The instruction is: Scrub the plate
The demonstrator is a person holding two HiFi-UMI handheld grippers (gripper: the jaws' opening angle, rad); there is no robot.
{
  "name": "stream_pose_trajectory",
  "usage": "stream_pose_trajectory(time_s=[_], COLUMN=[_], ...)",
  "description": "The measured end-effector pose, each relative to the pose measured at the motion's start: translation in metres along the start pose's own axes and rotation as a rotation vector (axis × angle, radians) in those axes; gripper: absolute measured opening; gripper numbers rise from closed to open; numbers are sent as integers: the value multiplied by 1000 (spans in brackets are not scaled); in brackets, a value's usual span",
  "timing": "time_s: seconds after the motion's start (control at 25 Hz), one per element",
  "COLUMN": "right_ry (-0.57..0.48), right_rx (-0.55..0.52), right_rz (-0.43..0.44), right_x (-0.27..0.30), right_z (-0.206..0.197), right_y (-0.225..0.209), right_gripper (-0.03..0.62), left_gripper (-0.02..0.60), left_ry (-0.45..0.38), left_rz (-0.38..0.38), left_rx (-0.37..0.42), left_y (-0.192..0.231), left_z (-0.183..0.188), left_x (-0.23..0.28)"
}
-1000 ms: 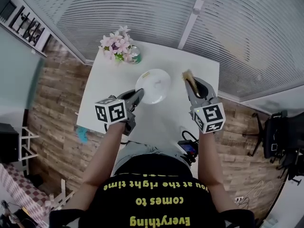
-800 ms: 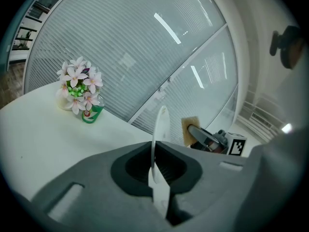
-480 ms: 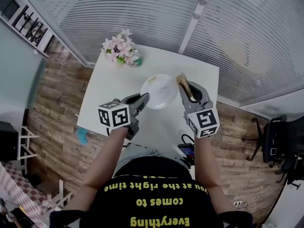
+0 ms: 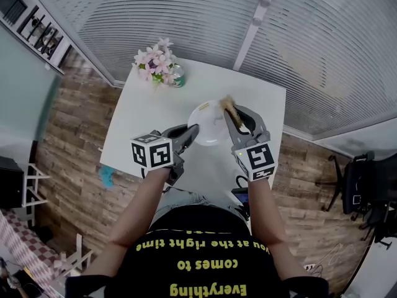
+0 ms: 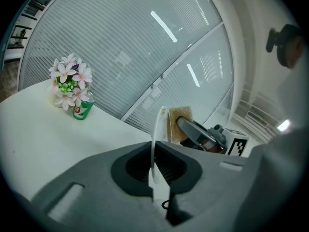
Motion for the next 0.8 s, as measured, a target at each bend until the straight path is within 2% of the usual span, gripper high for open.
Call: stream_pose_trajectory(time_s=[0.8], right_ry=[-26], right_rx=[-84], right_rz=[118], right_x=[6], right_z=[10], right_y=[59], right_gripper=[55], left_gripper=[11], left_ry=[20], left_rz=[-17], left_rx=[0], left_y=[-1], left_z=[-1], left_x=[3])
Point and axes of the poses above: the fingertips, and each gripper's own axes: x forward along the fingers, y to its left, z out of its top, the point moved 1 cm from there along -x, backward along the fingers, and after that the axes turned 14 degrees about -z, right-handed, at the moved point
